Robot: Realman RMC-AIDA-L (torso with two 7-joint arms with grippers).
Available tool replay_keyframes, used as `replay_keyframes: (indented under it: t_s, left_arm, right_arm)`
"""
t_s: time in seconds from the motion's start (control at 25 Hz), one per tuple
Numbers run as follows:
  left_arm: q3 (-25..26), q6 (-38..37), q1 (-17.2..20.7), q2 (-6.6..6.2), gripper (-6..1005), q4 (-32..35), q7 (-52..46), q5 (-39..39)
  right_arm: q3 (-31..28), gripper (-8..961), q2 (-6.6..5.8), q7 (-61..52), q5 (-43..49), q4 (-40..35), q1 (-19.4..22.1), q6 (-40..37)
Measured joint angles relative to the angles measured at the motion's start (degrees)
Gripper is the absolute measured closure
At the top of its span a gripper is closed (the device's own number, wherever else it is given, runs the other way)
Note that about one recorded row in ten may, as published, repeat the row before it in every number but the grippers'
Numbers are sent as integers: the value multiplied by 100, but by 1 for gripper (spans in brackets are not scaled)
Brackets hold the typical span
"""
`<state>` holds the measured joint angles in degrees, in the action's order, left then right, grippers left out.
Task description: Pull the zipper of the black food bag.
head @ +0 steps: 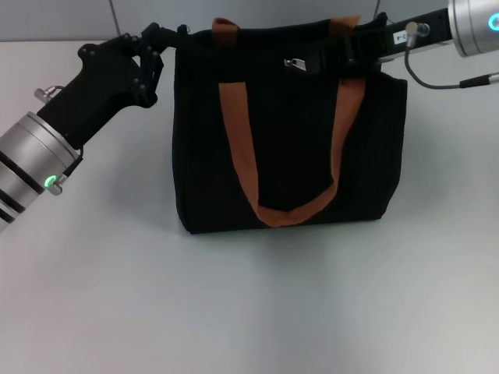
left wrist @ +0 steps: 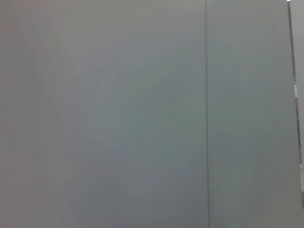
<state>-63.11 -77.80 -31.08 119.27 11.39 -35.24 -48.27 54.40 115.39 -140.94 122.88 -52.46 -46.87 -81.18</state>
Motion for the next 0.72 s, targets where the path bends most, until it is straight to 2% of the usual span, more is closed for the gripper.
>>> replay_keyframes:
  t_s: [0.44,0.72]
  left_arm:
    - [1,100,16,0,915,23,0,125]
    - [1,166,8,0,910,24,0,154]
  right_arm:
    - [-619,959,-34,-7,0,-383,467,-287]
    - [-871,959,-6,32,-50,-691,791,-347]
